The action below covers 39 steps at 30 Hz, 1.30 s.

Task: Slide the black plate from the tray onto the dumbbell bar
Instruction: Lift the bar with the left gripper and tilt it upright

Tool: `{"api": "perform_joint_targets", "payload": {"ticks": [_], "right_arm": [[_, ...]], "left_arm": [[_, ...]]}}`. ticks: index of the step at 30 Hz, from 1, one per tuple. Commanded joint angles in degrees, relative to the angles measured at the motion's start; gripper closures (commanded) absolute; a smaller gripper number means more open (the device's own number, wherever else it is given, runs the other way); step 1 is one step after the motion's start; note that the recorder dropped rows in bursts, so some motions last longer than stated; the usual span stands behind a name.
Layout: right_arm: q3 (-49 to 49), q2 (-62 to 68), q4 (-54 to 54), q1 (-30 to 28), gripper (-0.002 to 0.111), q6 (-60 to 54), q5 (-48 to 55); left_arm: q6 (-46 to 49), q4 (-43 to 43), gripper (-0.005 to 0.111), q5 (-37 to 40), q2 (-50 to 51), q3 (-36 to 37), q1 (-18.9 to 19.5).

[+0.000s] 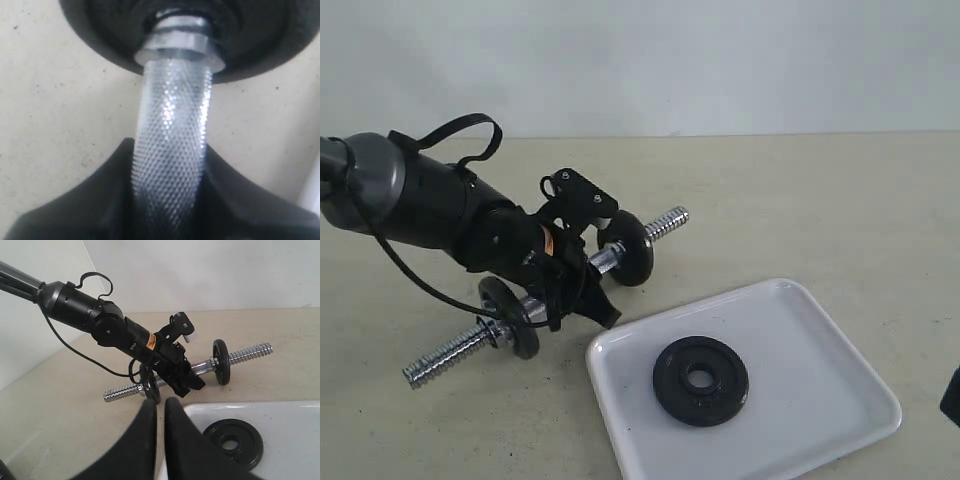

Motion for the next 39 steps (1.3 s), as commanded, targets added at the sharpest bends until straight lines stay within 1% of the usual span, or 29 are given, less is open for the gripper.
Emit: {"api": "perform_joint_targets", "payload": {"ticks": [1, 7, 13, 20, 28, 33, 39], "right_arm": [[0.22, -0.08, 0.08, 0.04, 0.106, -0.68, -0.36], [0.22, -0.08, 0.08, 0.04, 0.106, -0.68, -0.26], [0.22, -0.08, 0.08, 0.04, 0.106, -0.68, -0.16], [0.22, -0.08, 0.08, 0.04, 0.106, -0.68, -0.16], [0.22, -0.08, 0.08, 0.04, 0.106, -0.68, 0.1], [0.22, -0.08, 0.08, 0.04, 0.106, -0.68, 0.19], [0.22, -0.08, 0.08, 0.04, 0.106, -0.68, 0.19]], "left_arm": [[-1.25, -2.05, 0.102, 3.64, 3.35, 0.86, -0.45], [-1.25, -1.23, 0.102, 8.06, 2.99, 0.86, -0.45], [-1.14, 3.43, 0.102, 6.88, -1.28, 3.75, -0.45], [-1.14, 5.65, 0.102, 6.88, -9.04, 8.2, -0.45], [-1.14, 5.78, 0.102, 2.79, -17.2, 15.14, -0.45], [-1.14, 5.78, 0.102, 1.62, -22.58, 19.3, -0.45], [-2.27, 5.26, 0.102, -1.37, -29.08, 22.25, -0.45]]}}
